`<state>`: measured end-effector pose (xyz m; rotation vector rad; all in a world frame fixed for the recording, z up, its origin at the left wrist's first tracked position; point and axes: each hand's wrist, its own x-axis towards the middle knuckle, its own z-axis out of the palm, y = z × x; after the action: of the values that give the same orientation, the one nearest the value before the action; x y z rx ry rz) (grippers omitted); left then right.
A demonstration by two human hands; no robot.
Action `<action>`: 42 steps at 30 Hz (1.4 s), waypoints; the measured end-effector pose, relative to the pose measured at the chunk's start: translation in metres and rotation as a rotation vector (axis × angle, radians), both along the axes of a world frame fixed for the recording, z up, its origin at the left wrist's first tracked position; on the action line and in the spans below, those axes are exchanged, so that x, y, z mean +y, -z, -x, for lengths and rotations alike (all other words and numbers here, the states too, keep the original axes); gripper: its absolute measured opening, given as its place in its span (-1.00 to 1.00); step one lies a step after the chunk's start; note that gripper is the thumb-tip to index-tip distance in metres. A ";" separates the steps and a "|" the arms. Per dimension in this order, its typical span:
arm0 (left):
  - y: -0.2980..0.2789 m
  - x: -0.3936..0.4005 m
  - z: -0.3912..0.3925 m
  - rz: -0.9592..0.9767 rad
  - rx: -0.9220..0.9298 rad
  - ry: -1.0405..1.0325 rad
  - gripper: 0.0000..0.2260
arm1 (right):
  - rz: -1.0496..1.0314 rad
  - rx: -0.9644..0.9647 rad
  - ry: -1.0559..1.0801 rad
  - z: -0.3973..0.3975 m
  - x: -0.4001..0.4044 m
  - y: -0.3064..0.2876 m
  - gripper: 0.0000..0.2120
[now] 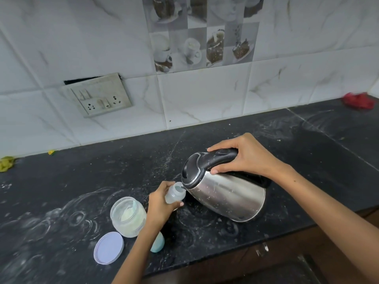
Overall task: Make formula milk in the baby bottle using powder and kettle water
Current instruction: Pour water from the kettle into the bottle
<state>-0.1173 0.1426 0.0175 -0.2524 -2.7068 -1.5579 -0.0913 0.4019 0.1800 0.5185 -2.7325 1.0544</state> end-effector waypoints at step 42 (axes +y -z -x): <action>0.004 -0.003 0.004 0.127 -0.099 0.088 -0.50 | -0.316 -0.093 -0.070 0.013 -0.019 -0.033 -0.50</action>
<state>-0.1216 0.1401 0.0131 -0.3077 -2.9136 -1.4578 -0.1040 0.3825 0.2129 0.6282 -3.0020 0.6759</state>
